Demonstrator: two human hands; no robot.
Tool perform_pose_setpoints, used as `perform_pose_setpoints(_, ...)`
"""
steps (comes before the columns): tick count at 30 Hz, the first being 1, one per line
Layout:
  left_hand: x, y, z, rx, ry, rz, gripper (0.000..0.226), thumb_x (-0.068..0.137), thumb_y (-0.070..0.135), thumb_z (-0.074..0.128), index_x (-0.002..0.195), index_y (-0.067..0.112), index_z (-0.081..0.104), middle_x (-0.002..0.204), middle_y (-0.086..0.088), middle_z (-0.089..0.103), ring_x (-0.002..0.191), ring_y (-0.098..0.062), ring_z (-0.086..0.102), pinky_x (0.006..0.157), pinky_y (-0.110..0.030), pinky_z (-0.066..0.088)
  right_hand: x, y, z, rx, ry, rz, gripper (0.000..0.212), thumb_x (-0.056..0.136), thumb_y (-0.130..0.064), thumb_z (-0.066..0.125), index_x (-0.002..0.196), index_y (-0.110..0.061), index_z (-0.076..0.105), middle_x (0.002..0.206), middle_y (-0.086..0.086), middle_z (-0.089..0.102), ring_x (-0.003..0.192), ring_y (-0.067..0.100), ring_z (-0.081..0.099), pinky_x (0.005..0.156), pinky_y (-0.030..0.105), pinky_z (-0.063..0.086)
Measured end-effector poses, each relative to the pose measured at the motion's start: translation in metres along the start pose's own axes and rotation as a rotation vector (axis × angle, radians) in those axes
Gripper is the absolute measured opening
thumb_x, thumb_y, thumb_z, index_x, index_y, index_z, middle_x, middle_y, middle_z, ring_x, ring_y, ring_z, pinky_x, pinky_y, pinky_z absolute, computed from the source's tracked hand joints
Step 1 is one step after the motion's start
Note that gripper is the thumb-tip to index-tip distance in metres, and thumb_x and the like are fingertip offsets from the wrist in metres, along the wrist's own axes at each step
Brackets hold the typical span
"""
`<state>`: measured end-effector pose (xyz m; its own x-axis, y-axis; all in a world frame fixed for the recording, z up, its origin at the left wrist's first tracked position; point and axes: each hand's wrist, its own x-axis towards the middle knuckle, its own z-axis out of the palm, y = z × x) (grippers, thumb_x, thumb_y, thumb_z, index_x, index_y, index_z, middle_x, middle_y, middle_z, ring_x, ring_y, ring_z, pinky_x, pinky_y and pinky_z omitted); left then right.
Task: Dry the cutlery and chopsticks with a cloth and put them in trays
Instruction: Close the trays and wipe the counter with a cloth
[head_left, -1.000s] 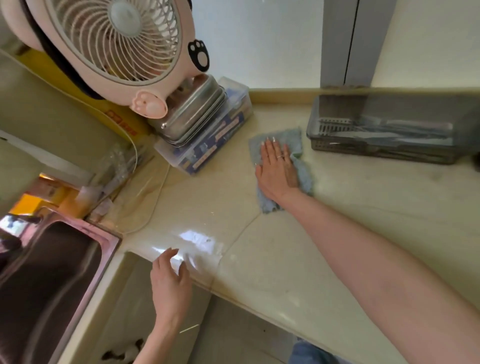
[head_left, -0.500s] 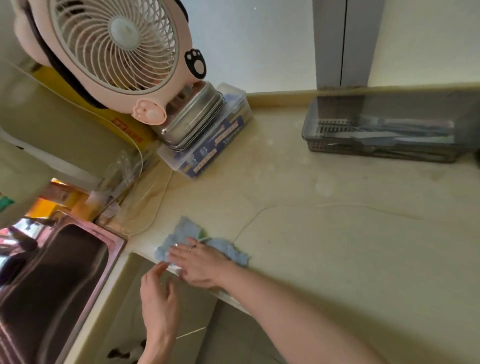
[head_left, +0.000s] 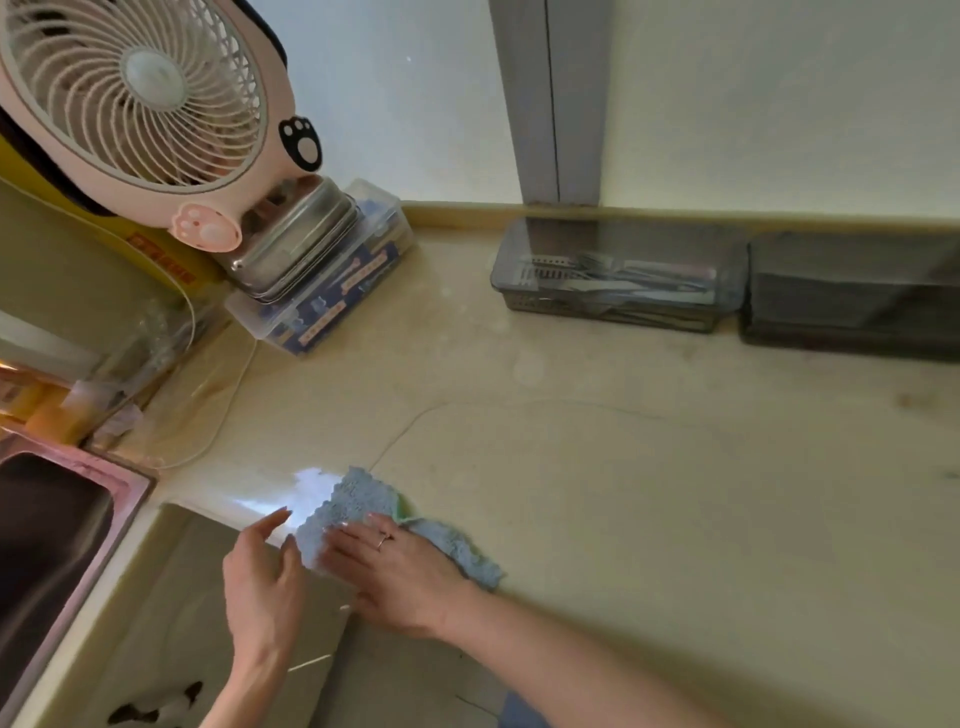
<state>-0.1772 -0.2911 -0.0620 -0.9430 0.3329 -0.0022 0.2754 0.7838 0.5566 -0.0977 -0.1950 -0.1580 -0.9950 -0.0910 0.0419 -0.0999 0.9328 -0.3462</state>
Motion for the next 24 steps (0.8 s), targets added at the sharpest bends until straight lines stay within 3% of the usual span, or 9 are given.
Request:
perform_pose_setpoints(2, -0.009, 0.012, 0.008, -0.053, -0.039, 0.006, 0.03, 0.092, 0.007, 0.048, 0.12, 0.016, 0.057, 0.099, 0.004, 0.059, 0.109, -0.031, 0.05, 0.085, -0.041, 0.039, -0.022, 0.016, -0.006, -0.008, -0.005, 0.075, 0.054, 0.092, -0.049, 0.037, 0.138, -0.022, 0.047, 0.146, -0.002, 0.044, 0.136, 0.016, 0.035, 0.115, 0.035, 0.017)
perform_pose_setpoints(4, -0.02, 0.03, 0.022, -0.113, -0.093, 0.053, 0.029, 0.093, 0.006, 0.047, 0.118, 0.017, 0.057, 0.116, -0.001, 0.059, 0.111, -0.028, 0.051, 0.088, -0.037, 0.039, -0.045, 0.048, -0.019, -0.025, -0.019, 0.221, 0.06, 0.091, -0.052, 0.026, 0.14, -0.024, 0.046, 0.147, -0.005, 0.042, 0.137, 0.014, 0.035, 0.115, 0.034, 0.017)
perform_pose_setpoints(8, -0.048, 0.082, 0.06, -0.159, -0.248, 0.249, 0.027, 0.093, 0.003, 0.048, 0.108, 0.023, 0.058, 0.116, 0.009, 0.058, 0.108, -0.02, 0.049, 0.083, -0.019, 0.038, -0.105, 0.132, -0.057, -0.08, 0.047, 0.478, 0.064, 0.092, -0.049, 0.017, 0.148, -0.021, 0.032, 0.155, -0.001, 0.029, 0.143, 0.017, 0.025, 0.117, 0.035, 0.0)
perform_pose_setpoints(11, -0.066, 0.113, 0.083, -0.175, -0.327, 0.38, 0.031, 0.091, -0.001, 0.05, 0.099, 0.028, 0.058, 0.118, 0.004, 0.062, 0.111, -0.023, 0.053, 0.092, -0.037, 0.043, -0.158, 0.183, -0.082, -0.106, 0.085, 0.628, 0.063, 0.092, -0.042, 0.013, 0.149, -0.019, 0.028, 0.156, 0.001, 0.025, 0.145, 0.018, 0.02, 0.118, 0.037, 0.003)
perform_pose_setpoints(14, -0.078, 0.129, 0.095, -0.196, -0.375, 0.428, 0.036, 0.091, 0.0, 0.049, 0.095, 0.034, 0.058, 0.117, 0.004, 0.061, 0.11, -0.02, 0.054, 0.089, -0.03, 0.044, -0.217, 0.22, -0.095, -0.134, 0.111, 0.766, 0.06, 0.093, -0.036, 0.017, 0.148, -0.016, 0.031, 0.154, 0.003, 0.029, 0.143, 0.019, 0.025, 0.118, 0.041, 0.01)
perform_pose_setpoints(16, -0.087, 0.138, 0.103, -0.19, -0.408, 0.446, 0.036, 0.092, 0.001, 0.049, 0.095, 0.036, 0.058, 0.118, 0.005, 0.06, 0.111, -0.02, 0.053, 0.081, -0.018, 0.041, -0.269, 0.233, -0.102, -0.151, 0.126, 0.83, 0.056, 0.095, -0.034, 0.02, 0.147, -0.016, 0.033, 0.153, 0.002, 0.032, 0.142, 0.018, 0.029, 0.116, 0.04, 0.012)
perform_pose_setpoints(20, -0.098, 0.148, 0.115, -0.172, -0.447, 0.452, 0.029, 0.092, 0.0, 0.049, 0.095, 0.026, 0.062, 0.119, 0.007, 0.057, 0.11, -0.023, 0.054, 0.078, -0.009, 0.04, -0.348, 0.24, -0.103, -0.166, 0.199, 0.929, 0.054, 0.098, -0.031, 0.021, 0.148, -0.015, 0.031, 0.154, 0.002, 0.029, 0.143, 0.018, 0.025, 0.116, 0.041, 0.017)
perform_pose_setpoints(24, -0.108, 0.165, 0.126, -0.158, -0.482, 0.509, 0.027, 0.091, -0.002, 0.049, 0.094, 0.021, 0.065, 0.118, 0.005, 0.058, 0.108, -0.023, 0.055, 0.076, -0.012, 0.042, -0.41, 0.231, -0.105, -0.192, 0.279, 1.066, 0.053, 0.099, -0.03, 0.02, 0.148, -0.013, 0.031, 0.155, 0.0, 0.027, 0.144, 0.017, 0.022, 0.117, 0.041, 0.015)
